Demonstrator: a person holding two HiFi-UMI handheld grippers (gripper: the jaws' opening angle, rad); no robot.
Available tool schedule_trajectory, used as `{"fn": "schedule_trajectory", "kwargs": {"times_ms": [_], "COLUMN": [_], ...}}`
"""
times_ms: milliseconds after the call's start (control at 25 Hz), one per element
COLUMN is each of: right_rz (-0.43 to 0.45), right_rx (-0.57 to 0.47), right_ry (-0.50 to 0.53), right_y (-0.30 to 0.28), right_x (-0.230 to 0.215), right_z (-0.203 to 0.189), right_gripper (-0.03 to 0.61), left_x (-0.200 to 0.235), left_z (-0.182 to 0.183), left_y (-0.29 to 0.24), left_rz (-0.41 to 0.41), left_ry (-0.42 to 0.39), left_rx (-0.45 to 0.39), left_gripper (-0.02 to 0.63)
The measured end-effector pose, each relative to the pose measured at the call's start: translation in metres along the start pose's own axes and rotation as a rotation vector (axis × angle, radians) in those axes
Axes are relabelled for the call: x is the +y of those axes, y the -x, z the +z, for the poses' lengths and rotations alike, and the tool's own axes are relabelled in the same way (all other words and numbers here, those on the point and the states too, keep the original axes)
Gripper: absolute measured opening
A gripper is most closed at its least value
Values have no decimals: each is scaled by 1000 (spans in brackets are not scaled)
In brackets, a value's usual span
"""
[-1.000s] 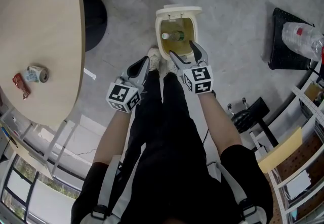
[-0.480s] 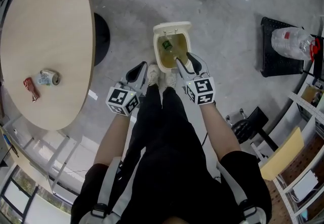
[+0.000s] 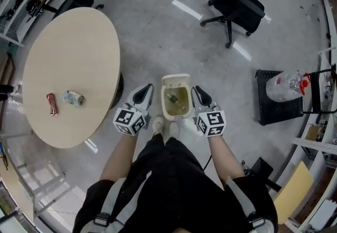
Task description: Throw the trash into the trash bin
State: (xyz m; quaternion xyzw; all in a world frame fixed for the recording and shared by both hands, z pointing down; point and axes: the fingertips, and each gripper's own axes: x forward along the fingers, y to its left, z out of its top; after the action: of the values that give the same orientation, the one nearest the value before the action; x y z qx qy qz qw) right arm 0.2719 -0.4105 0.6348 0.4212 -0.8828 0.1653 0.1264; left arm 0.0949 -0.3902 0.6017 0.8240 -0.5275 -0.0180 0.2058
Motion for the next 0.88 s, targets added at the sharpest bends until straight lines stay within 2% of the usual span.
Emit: {"fn": "schedule_trajectory", "kwargs": {"times_ms": [160,280,440,600,720,800,880], "right_rz": [-20,-12,38,57,66,41,-1], "right_rx": [-114,-177,-219,-211,-205,-201,-218], "right_ry": [26,25,3,-22,-7,7,-22], "right_y": [16,22,33,45,56,64,74], "right_x": [-12,-15,5,22,30,31,35], "right_z": [53,78,75,64,62,60,62], "right_gripper": [48,44,31,15,6,6,6], "left_x": [-6,-10,-11,0,19,25,22], "left_z": [56,83,81,80,94,110,123], "left_y": [-2,7,47,85,108,125,148], "left_rz": [0,10,54,100,128,119,100], "left_ry": [-61,-91,-65,-27,-44,-77,-114], "left_rx": [-98,-163,-225,-277,-302,-318,-331], "left_gripper": [0,0,0,0,0,0,0]}}
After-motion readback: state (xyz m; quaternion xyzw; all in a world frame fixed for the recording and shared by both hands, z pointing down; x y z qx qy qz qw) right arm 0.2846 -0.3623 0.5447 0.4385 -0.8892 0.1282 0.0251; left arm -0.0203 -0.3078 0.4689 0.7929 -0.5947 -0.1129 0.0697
